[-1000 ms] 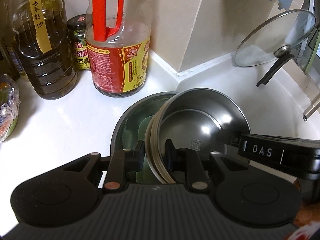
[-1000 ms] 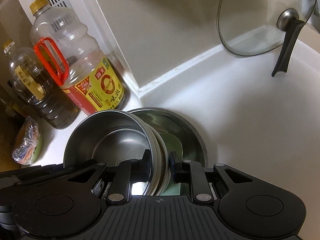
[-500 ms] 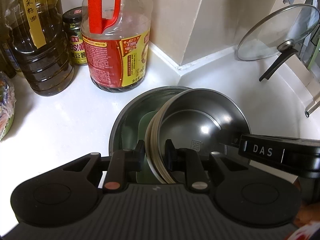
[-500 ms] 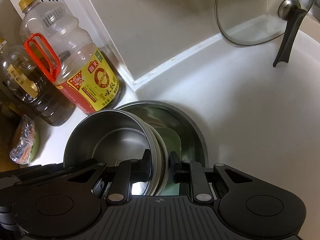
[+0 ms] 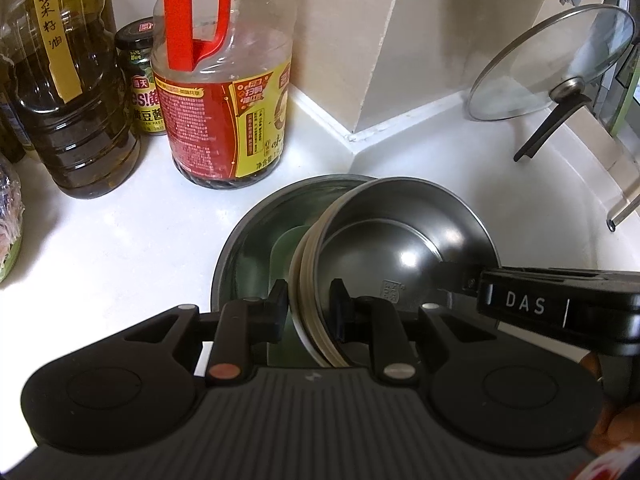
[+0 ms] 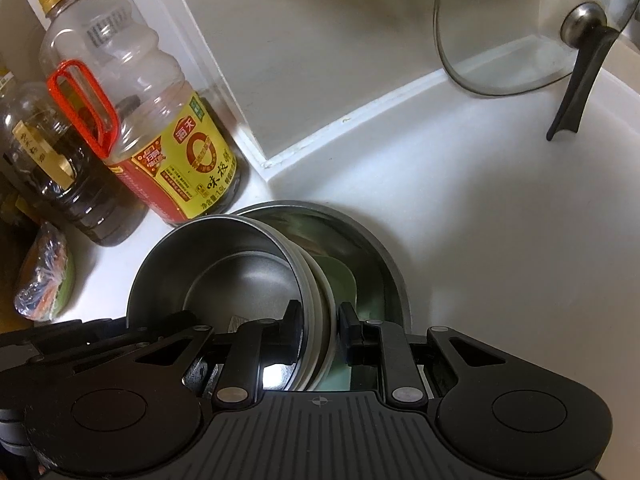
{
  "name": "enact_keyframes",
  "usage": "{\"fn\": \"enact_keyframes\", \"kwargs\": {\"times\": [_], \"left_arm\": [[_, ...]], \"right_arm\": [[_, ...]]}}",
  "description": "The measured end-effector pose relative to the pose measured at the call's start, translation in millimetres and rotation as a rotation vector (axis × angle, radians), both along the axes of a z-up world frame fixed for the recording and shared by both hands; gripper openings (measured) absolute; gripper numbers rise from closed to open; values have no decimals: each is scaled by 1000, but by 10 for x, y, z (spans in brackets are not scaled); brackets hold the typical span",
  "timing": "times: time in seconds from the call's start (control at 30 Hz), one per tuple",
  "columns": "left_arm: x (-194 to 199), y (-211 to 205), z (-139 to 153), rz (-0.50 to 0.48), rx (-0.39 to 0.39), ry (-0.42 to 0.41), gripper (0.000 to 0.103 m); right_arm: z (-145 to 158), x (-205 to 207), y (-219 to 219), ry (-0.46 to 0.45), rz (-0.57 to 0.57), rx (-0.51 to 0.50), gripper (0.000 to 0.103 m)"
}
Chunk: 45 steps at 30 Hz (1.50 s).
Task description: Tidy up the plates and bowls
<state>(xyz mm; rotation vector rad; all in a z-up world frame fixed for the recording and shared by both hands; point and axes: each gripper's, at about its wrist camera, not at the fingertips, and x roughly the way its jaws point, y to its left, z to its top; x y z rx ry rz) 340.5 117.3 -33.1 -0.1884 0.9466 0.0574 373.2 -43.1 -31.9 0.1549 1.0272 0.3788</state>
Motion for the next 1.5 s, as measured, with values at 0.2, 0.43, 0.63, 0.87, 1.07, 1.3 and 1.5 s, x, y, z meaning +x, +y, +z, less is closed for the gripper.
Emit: {"fn": "enact_keyframes", "kwargs": {"times": [0.2, 0.43, 0.63, 0.87, 1.07, 1.3, 1.5], "left_arm": [[-44, -34, 29, 4, 21, -18, 19], [-116, -62, 125, 15, 41, -55, 19], [-246, -128, 260, 21, 65, -100, 19], [-465, -229, 427, 20, 88, -158, 19], [-818, -364, 546, 23, 125, -228, 19], [-1368, -555, 574, 29, 136, -259, 19], [-1873, -761, 577, 30, 139, -271, 19]], "right_arm": [[15, -42, -28, -14, 14, 4, 23], [120, -171, -83, -61, 34, 22, 47], [216, -313, -198, -92, 29, 62, 53], [324, -550, -409, -133, 7, 127, 63], [403, -913, -629, -220, -14, 156, 63], [402, -1518, -872, -274, -37, 158, 63], [357, -2051, -1135, -285, -33, 178, 63]]}}
